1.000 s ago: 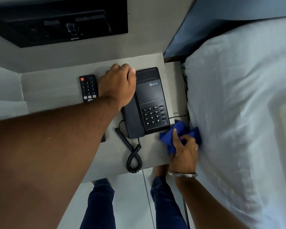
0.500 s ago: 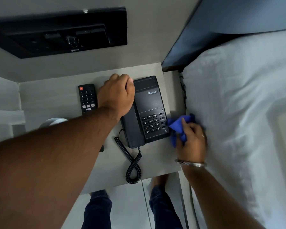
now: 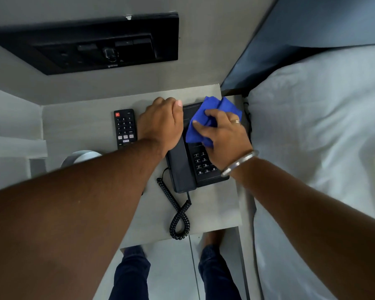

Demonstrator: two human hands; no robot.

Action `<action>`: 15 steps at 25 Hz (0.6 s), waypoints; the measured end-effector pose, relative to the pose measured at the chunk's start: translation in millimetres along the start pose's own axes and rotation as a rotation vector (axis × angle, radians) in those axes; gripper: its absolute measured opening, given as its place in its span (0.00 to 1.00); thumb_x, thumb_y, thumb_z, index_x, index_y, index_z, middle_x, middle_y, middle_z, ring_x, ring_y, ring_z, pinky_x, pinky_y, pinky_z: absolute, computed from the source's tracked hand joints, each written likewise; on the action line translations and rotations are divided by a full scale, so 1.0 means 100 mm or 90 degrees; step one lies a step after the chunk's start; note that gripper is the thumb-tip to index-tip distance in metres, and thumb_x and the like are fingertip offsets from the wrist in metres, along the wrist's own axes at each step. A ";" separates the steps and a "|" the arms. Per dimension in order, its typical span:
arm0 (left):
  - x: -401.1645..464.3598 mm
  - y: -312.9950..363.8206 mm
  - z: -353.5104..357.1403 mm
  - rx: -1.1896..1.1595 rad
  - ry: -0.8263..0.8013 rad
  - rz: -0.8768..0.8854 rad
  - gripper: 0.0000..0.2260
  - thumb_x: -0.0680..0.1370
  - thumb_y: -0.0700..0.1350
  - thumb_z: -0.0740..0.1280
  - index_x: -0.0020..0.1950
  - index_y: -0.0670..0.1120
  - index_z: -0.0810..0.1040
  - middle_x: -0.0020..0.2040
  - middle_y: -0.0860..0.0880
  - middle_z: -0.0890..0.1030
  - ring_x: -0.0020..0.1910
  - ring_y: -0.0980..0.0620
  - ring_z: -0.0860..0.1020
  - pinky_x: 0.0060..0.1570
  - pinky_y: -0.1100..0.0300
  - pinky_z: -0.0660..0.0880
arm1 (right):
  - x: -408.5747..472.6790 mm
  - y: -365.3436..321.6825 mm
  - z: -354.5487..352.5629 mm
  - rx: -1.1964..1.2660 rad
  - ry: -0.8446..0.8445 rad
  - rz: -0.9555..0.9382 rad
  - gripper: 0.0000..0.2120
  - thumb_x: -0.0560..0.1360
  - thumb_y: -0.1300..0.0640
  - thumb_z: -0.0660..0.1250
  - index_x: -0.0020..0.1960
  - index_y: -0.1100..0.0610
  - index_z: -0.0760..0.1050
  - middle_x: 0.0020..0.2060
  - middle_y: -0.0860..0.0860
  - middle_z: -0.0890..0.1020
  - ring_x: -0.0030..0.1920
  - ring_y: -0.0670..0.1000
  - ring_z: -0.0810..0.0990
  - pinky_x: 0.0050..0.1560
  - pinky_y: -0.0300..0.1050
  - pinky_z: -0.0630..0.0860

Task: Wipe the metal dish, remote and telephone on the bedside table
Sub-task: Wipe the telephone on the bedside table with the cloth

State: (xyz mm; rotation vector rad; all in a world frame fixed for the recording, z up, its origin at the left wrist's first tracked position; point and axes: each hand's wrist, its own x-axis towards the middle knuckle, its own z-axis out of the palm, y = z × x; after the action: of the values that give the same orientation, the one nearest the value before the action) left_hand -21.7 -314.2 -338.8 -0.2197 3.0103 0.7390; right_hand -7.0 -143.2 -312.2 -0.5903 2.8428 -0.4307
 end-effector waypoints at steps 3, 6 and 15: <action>0.00 0.01 -0.01 -0.001 0.001 0.002 0.19 0.83 0.52 0.49 0.45 0.44 0.75 0.42 0.43 0.76 0.39 0.42 0.76 0.36 0.54 0.67 | -0.15 -0.09 -0.01 -0.085 -0.099 -0.079 0.27 0.65 0.55 0.70 0.63 0.45 0.72 0.68 0.54 0.69 0.64 0.62 0.66 0.56 0.59 0.67; 0.01 0.04 -0.04 0.005 -0.020 -0.013 0.20 0.84 0.52 0.49 0.46 0.44 0.75 0.43 0.43 0.77 0.40 0.41 0.76 0.38 0.52 0.71 | -0.47 -0.07 -0.05 -0.093 -0.230 -0.128 0.28 0.67 0.56 0.68 0.66 0.44 0.69 0.72 0.50 0.63 0.70 0.58 0.60 0.63 0.59 0.64; 0.38 -0.18 -0.26 -0.312 -0.305 -0.062 0.10 0.82 0.41 0.62 0.58 0.41 0.81 0.56 0.44 0.83 0.52 0.53 0.78 0.54 0.62 0.72 | -0.29 -0.24 -0.38 0.253 0.033 0.013 0.22 0.74 0.60 0.65 0.68 0.55 0.69 0.68 0.60 0.70 0.65 0.59 0.72 0.63 0.53 0.71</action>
State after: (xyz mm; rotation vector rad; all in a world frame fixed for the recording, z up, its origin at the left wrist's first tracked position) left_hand -56.2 -346.3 -326.5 -0.1665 2.3199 1.2946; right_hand 17.6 -143.5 -264.8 -0.4749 2.6921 -0.9871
